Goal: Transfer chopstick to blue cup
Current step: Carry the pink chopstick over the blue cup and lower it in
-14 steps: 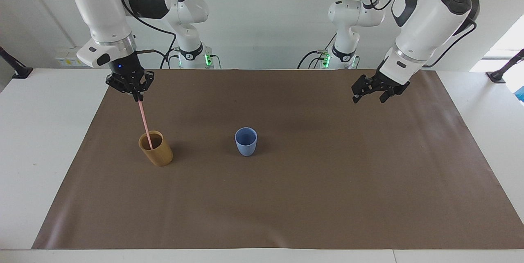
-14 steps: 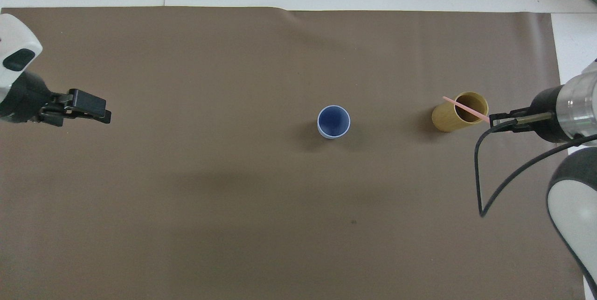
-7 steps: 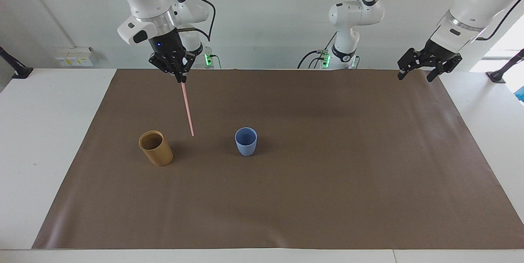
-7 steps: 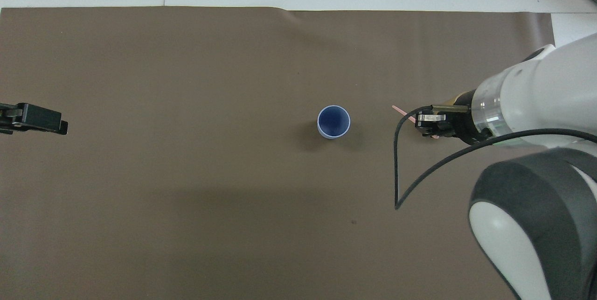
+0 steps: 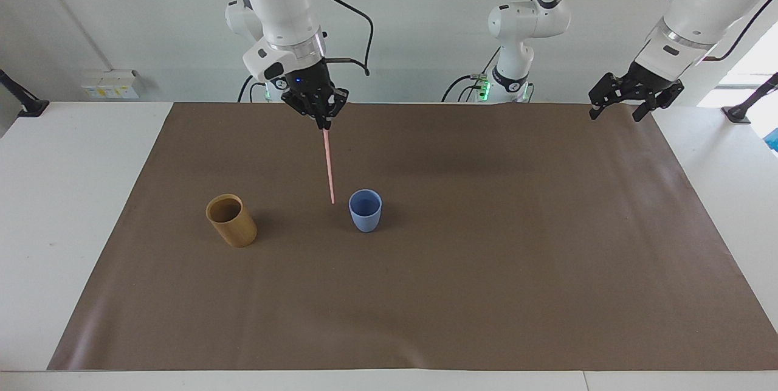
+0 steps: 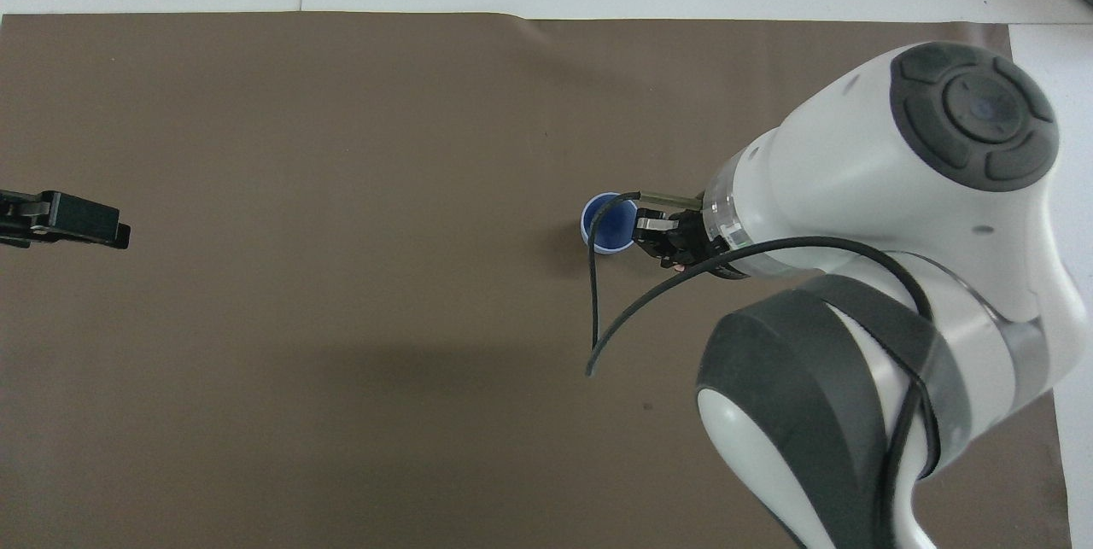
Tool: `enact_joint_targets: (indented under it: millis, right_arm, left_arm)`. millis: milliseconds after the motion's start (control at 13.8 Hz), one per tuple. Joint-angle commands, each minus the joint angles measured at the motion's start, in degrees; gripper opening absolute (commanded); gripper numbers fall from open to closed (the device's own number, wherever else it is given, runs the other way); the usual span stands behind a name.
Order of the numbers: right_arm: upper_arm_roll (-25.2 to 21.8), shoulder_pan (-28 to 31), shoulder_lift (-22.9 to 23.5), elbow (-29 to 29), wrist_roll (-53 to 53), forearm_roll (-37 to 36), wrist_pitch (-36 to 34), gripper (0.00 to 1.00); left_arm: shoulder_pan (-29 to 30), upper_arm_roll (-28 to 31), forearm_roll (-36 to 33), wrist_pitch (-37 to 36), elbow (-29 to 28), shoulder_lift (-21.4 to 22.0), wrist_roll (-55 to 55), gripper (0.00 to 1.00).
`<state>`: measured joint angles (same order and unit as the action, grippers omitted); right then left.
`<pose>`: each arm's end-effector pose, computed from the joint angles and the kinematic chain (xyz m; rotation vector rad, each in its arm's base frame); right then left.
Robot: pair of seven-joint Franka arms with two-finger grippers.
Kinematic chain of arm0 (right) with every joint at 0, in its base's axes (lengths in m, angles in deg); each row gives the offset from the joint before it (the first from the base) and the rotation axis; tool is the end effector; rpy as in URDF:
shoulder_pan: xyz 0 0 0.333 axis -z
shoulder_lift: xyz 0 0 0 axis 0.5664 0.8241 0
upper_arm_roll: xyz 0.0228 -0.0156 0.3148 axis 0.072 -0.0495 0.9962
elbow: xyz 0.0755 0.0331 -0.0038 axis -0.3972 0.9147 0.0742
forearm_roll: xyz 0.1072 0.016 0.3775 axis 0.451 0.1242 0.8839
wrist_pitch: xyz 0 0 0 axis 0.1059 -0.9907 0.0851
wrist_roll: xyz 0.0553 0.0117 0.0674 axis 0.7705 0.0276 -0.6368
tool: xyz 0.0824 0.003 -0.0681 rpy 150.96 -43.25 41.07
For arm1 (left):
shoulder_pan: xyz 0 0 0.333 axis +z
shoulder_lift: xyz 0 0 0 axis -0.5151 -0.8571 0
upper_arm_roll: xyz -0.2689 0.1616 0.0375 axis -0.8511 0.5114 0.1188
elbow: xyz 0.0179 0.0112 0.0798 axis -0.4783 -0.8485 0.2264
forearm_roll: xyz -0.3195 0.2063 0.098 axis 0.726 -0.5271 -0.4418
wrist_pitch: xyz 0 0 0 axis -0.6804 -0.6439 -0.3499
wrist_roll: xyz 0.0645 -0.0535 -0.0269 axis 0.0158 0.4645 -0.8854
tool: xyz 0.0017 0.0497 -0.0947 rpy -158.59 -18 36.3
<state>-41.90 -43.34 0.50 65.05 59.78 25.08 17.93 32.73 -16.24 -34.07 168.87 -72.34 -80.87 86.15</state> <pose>0.5339 0.2514 0.5812 -3.0092 0.3806 0.0885 0.5375 -0.0198 0.6246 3.0790 -0.1266 -0.0537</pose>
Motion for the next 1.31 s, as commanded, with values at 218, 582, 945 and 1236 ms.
enact_joint_targets:
  millis: [218, 582, 945, 1236]
  right_arm:
    - [0.26, -1.70, 4.32, -1.74, 3.45, 0.77, 0.45, 0.00]
    - [0.26, -1.79, 6.96, -0.69, 3.45, 1.12, 6.69, 0.00]
    - [0.17, -1.53, 9.07, -0.42, 3.45, -0.28, 8.28, 0.84]
    - [-0.09, -1.09, 8.20, -0.86, 2.75, -3.88, 8.54, 1.00]
  left_arm:
    - [0.30, -0.01, -1.04, 0.03, -0.94, 0.94, -0.06, 1.00]
    - [0.38, -0.01, -1.04, 0.03, -0.94, 0.94, -0.06, 1.00]
    - [0.38, -0.01, -1.04, 0.03, -0.94, 0.94, -0.06, 1.00]
    - [0.38, -0.01, -1.04, 0.03, -0.94, 0.94, -0.06, 1.00]
